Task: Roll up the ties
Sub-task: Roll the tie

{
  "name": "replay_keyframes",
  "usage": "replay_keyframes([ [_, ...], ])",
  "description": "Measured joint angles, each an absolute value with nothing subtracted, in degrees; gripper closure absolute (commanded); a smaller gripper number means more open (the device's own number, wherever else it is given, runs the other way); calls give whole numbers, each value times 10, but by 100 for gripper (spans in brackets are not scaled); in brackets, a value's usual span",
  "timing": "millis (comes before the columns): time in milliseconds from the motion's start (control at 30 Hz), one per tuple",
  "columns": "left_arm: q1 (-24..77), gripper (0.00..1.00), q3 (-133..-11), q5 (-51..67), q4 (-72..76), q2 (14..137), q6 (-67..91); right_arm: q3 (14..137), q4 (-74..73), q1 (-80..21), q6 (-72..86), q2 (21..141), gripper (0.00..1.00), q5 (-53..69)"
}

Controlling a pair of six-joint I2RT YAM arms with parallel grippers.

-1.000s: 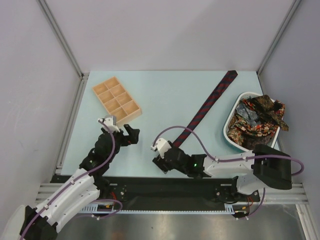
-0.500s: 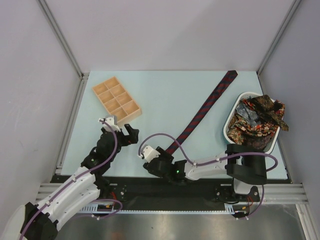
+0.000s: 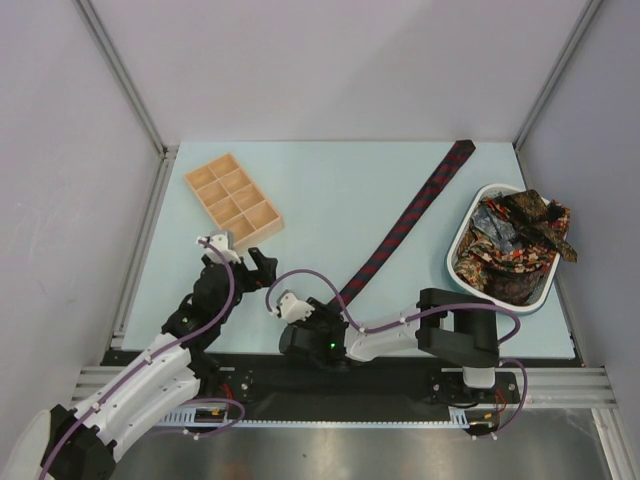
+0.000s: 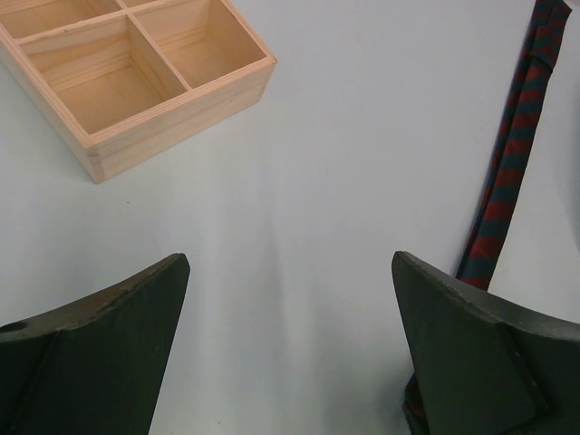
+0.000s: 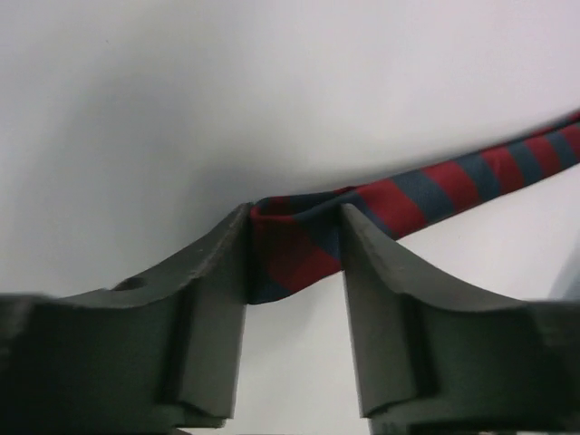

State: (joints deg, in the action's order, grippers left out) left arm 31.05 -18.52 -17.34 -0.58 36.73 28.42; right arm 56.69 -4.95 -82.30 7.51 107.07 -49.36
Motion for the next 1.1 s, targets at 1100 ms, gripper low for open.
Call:
replay_keyframes([
  [1100, 322, 0, -186, -54, 56, 479, 235, 379, 124, -515, 172, 865, 100, 106],
])
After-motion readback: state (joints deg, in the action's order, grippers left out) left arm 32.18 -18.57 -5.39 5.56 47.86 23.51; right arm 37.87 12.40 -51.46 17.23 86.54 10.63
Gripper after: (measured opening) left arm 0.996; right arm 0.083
